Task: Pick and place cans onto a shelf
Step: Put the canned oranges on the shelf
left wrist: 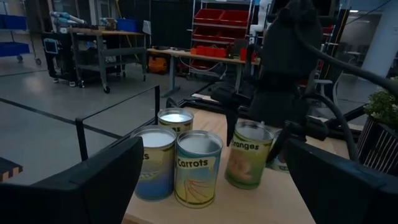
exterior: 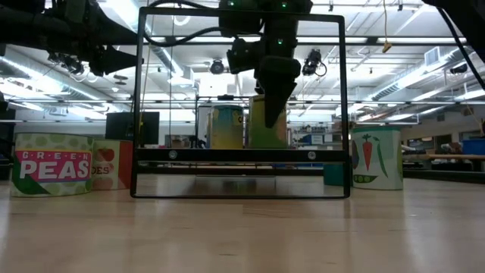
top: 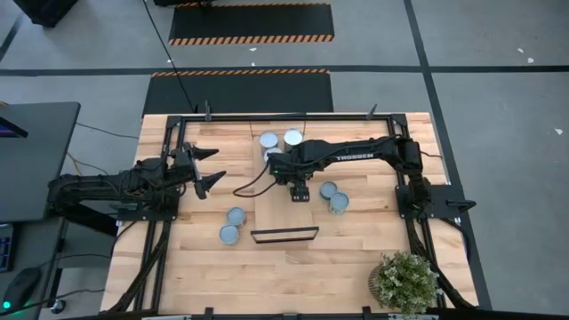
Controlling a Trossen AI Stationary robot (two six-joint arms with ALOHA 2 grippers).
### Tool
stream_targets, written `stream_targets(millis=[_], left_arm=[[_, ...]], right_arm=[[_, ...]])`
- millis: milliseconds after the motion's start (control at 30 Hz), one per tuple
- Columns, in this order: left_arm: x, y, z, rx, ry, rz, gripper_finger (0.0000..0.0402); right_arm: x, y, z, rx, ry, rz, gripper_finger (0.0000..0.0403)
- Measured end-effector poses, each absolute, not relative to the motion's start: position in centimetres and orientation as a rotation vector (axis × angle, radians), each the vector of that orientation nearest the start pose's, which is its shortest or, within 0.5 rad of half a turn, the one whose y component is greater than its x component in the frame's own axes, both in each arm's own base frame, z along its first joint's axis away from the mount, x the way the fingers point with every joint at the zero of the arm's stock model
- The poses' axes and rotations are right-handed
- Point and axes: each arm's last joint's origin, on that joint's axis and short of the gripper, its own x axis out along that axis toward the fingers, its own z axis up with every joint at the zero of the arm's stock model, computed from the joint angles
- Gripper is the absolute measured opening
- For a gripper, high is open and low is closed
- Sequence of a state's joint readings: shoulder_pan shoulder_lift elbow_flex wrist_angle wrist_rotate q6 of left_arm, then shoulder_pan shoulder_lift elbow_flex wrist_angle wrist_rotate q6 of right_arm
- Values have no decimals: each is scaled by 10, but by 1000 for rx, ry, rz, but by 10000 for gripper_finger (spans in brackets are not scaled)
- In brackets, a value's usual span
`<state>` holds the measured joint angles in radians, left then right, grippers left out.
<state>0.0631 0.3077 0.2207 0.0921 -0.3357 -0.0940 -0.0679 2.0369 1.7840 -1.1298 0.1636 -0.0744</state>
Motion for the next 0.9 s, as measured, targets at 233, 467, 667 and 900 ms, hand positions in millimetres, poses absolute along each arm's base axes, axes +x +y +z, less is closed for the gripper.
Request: stream_targets(millis=[233,467,667,900], left_arm=[[112,17,222,-92,-21,398,393],[112,17,222,-92,-21,398,393],[112,17,222,-92,-21,398,393],[112,17,222,-92,-15,399,393]], right_arm=[[407,-33,242,-145,1395,-161,390],[400,-31,254,-169,1448,-230,392],[399,-34,265,-244,1432,-380,391],[398,-36,266,-275,1433,-447,391]])
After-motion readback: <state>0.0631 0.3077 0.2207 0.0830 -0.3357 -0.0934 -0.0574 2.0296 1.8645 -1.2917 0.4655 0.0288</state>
